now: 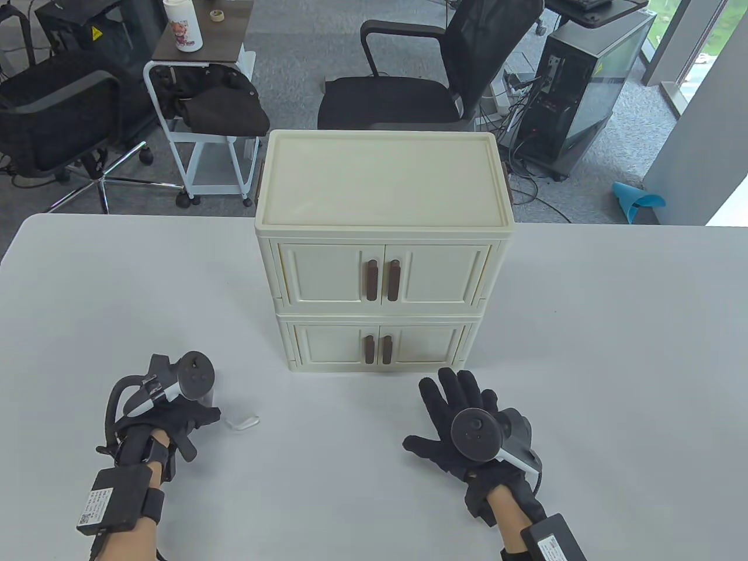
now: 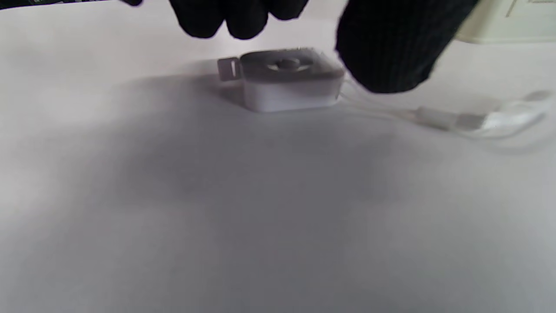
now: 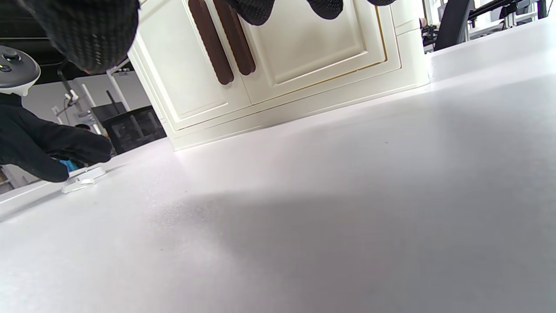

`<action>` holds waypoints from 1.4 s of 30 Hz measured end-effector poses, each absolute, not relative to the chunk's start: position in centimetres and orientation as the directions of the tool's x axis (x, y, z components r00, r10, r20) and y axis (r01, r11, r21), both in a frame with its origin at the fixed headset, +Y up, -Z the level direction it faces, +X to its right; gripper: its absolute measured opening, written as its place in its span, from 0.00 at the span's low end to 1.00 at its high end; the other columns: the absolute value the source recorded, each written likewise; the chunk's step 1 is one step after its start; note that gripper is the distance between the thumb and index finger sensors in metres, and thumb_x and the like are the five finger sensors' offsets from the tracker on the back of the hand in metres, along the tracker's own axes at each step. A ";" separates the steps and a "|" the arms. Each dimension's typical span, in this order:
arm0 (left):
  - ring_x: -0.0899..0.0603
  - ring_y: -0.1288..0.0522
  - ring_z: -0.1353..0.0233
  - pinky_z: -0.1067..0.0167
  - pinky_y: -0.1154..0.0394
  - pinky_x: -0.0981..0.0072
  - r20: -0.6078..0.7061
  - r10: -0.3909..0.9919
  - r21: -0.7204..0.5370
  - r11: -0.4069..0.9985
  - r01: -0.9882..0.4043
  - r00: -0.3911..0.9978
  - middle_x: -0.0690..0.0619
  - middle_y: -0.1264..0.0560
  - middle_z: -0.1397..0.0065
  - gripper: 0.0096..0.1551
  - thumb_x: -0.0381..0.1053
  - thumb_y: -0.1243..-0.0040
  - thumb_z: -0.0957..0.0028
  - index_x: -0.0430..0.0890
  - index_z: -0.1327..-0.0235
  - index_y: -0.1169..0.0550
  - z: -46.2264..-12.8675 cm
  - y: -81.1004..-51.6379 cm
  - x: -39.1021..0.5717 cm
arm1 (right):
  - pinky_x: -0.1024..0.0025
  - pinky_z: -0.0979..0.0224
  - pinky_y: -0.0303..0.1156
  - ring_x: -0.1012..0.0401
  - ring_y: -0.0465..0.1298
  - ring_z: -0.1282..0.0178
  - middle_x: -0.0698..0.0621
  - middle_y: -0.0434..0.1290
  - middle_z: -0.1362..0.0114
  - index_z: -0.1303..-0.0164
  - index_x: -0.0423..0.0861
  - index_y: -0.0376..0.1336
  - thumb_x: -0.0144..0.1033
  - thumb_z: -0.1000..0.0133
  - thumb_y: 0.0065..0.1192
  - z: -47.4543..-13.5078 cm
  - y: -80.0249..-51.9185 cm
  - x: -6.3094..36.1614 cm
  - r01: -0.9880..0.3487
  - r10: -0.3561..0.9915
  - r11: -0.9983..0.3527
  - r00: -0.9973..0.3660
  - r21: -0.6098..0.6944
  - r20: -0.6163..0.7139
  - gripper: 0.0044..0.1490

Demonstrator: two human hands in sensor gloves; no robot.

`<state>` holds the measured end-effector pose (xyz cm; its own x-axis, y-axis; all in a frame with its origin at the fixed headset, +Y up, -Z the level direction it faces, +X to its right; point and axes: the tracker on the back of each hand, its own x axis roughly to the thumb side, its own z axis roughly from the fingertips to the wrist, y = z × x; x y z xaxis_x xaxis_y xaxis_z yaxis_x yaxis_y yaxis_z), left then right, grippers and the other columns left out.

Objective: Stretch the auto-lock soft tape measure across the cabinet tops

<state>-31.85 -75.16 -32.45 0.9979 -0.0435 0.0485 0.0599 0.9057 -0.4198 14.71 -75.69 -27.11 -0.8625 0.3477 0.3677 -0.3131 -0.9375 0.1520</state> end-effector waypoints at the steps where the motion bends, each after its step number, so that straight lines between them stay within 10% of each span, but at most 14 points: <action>1: 0.35 0.39 0.13 0.22 0.42 0.33 0.054 -0.060 -0.424 0.903 0.077 0.997 0.44 0.41 0.11 0.55 0.62 0.30 0.47 0.45 0.15 0.45 -32.4 -75.3 -31.8 | 0.19 0.27 0.40 0.31 0.37 0.13 0.34 0.38 0.08 0.12 0.49 0.41 0.71 0.44 0.59 -27.1 -75.7 14.7 -0.313 0.348 -0.937 -0.862 0.152 0.368 0.60; 15: 0.37 0.31 0.18 0.22 0.38 0.36 0.114 -0.094 -0.392 0.911 0.131 0.989 0.45 0.36 0.15 0.46 0.56 0.31 0.45 0.45 0.18 0.39 -32.3 -75.9 -30.7 | 0.19 0.27 0.39 0.31 0.38 0.13 0.34 0.38 0.08 0.12 0.49 0.42 0.71 0.44 0.59 -27.2 -75.7 14.8 -0.316 0.350 -0.937 -0.863 0.152 0.364 0.60; 26: 0.38 0.27 0.20 0.24 0.33 0.37 0.320 -0.119 -0.246 0.948 0.204 0.940 0.45 0.32 0.17 0.47 0.62 0.33 0.45 0.43 0.18 0.37 -30.8 -70.0 -24.2 | 0.20 0.27 0.40 0.31 0.38 0.13 0.34 0.39 0.08 0.12 0.47 0.43 0.70 0.42 0.58 -27.7 -75.5 14.8 -0.346 0.379 -0.925 -0.856 0.155 0.351 0.58; 42: 0.38 0.25 0.22 0.26 0.30 0.38 0.539 -0.163 -0.053 0.973 0.226 0.827 0.45 0.30 0.18 0.47 0.64 0.36 0.44 0.42 0.18 0.36 -28.5 -65.3 -11.4 | 0.29 0.28 0.57 0.26 0.55 0.19 0.24 0.48 0.13 0.14 0.36 0.42 0.63 0.36 0.52 -29.7 -73.4 14.2 -0.694 0.793 -0.609 -0.551 0.384 0.261 0.55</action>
<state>-11.37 -65.32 -28.51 0.8267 -0.1626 0.5386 0.2261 0.9726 -0.0535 14.16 -73.38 -29.72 -0.5507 0.7928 0.2610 -0.6944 -0.6087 0.3838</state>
